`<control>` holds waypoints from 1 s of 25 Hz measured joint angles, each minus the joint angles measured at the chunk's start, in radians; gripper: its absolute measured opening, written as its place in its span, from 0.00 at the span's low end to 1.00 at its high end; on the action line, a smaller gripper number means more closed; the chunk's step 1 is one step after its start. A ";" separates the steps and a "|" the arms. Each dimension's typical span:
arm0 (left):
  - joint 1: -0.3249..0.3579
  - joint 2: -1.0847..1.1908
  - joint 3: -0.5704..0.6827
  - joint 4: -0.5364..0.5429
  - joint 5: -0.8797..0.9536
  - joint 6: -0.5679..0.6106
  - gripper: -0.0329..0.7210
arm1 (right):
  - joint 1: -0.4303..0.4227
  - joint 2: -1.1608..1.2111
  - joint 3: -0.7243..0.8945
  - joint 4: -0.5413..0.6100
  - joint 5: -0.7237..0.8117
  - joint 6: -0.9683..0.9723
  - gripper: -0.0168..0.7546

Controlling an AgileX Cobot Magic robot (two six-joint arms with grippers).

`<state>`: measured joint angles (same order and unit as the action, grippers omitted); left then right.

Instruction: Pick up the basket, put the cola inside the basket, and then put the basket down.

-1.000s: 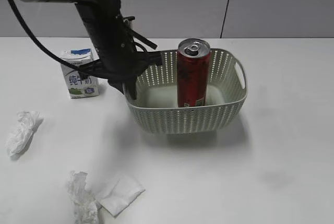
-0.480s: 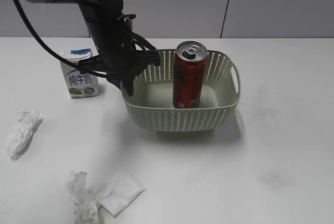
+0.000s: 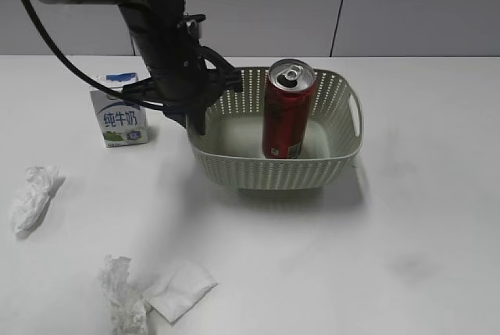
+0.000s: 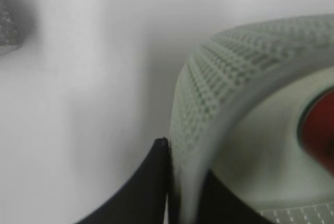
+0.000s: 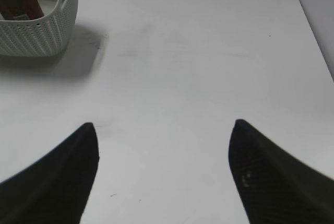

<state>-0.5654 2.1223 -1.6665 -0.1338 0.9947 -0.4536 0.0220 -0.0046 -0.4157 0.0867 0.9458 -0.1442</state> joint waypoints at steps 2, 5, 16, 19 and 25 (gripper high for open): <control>0.000 0.000 0.000 -0.002 -0.017 0.003 0.14 | 0.000 0.000 0.000 0.000 0.000 0.000 0.79; 0.000 0.016 -0.001 -0.006 -0.021 0.003 0.23 | 0.000 0.000 0.000 0.000 0.000 -0.001 0.79; 0.017 0.051 -0.031 -0.025 0.034 0.003 0.83 | 0.000 0.000 0.000 0.000 0.000 -0.003 0.78; 0.034 0.051 -0.071 -0.023 0.118 0.040 0.92 | 0.000 0.000 0.000 0.000 0.000 -0.003 0.78; 0.040 0.038 -0.216 0.001 0.215 0.102 0.94 | 0.000 0.000 0.000 0.000 0.000 -0.004 0.78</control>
<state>-0.5258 2.1607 -1.8821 -0.1328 1.2101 -0.3515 0.0220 -0.0046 -0.4157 0.0867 0.9458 -0.1482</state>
